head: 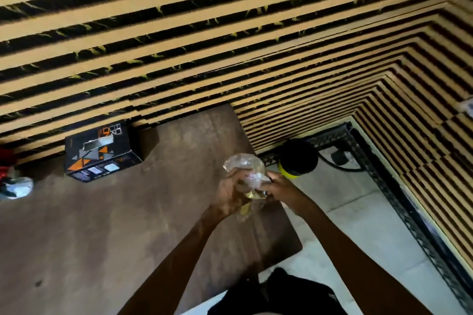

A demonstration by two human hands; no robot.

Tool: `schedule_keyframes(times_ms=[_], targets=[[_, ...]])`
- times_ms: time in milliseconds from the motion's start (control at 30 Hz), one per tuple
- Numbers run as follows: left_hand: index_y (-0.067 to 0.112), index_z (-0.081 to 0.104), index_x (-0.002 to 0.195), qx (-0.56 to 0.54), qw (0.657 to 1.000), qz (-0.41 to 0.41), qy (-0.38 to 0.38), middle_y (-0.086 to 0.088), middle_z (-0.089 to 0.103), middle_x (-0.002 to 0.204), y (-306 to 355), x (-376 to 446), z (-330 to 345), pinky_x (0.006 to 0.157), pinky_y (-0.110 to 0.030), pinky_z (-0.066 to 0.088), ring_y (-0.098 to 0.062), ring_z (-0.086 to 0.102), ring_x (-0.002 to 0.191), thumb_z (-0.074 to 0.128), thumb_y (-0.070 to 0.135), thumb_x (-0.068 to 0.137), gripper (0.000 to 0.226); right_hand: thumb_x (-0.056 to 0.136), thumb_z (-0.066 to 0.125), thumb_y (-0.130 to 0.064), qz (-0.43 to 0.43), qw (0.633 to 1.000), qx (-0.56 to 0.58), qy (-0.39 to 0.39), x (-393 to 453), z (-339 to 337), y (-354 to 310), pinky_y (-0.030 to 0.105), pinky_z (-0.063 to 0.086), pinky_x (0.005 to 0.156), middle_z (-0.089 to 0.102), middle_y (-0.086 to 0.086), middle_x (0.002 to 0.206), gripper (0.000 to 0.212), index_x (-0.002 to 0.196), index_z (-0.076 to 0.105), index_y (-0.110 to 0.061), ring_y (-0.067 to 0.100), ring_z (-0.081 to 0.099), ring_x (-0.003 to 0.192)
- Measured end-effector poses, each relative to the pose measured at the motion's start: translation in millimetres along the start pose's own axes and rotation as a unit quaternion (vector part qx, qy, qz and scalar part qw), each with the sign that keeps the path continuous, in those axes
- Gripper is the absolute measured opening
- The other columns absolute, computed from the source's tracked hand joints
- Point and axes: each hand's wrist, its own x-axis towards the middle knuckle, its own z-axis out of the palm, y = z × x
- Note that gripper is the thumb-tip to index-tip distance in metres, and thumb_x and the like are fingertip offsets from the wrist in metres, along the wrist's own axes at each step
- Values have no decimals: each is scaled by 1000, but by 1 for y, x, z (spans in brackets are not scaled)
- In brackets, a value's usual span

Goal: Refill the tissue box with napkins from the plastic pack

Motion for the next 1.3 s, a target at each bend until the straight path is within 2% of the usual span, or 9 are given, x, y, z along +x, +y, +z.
schedule_keyframes(times_ms=[133,200,367,567,733,900,1000,1100,1300], targets=[[14,67,94,-42,990,-97,96,9,69,88,17,28,28,68,-3,48,8,65,77,83,8,70,30,83,72,-25,29,986,94,136,-9,-41,8,42,57,87,53,4,127,65,136,37,-23,22,58,111],[8,70,94,-89,985,-91,119,2,72,90,31,44,50,73,-3,48,12,64,78,85,7,67,31,85,65,-43,70,982,126,120,-11,-68,17,44,56,87,44,-4,134,71,144,27,-36,26,51,122],[4,68,103,-115,988,-90,50,8,66,90,65,107,115,67,-3,46,13,63,75,74,0,78,27,91,57,-39,95,922,374,43,19,-142,35,52,53,92,56,14,130,47,134,51,-19,35,58,117],[7,62,110,-93,987,-129,5,12,66,98,70,203,185,75,-3,45,8,63,86,63,-1,85,26,78,72,1,110,961,244,77,97,-256,36,42,61,75,63,15,108,38,109,53,-8,29,67,87],[21,63,116,-107,975,-195,4,7,59,110,70,296,233,91,-30,52,-16,61,103,58,7,87,33,69,84,-28,23,977,-41,209,166,-322,70,3,47,55,70,-7,85,38,96,60,-16,-10,65,71],[20,67,99,-174,947,-263,55,-1,67,97,-11,375,292,85,-40,58,-25,68,93,64,11,81,21,69,80,-19,15,954,-119,276,277,-354,149,9,47,61,67,8,89,24,80,60,-22,13,62,75],[9,64,110,-192,933,-303,25,-2,63,93,-78,415,333,77,-25,54,-9,62,81,60,23,82,32,65,77,-24,42,950,-125,285,347,-352,217,35,58,66,71,7,88,17,79,65,-24,21,67,78],[0,66,105,-177,931,-311,67,-6,64,88,-167,443,392,64,-10,47,11,60,64,67,14,82,27,67,77,-35,74,941,-140,299,422,-342,294,21,53,66,75,-2,81,20,81,71,-21,17,66,75],[10,69,108,-103,943,-315,36,-9,72,103,-305,492,477,86,-27,50,-17,64,93,59,10,88,22,74,76,-14,142,955,-75,248,553,-331,412,30,61,71,71,21,101,29,98,68,-1,31,69,89]])
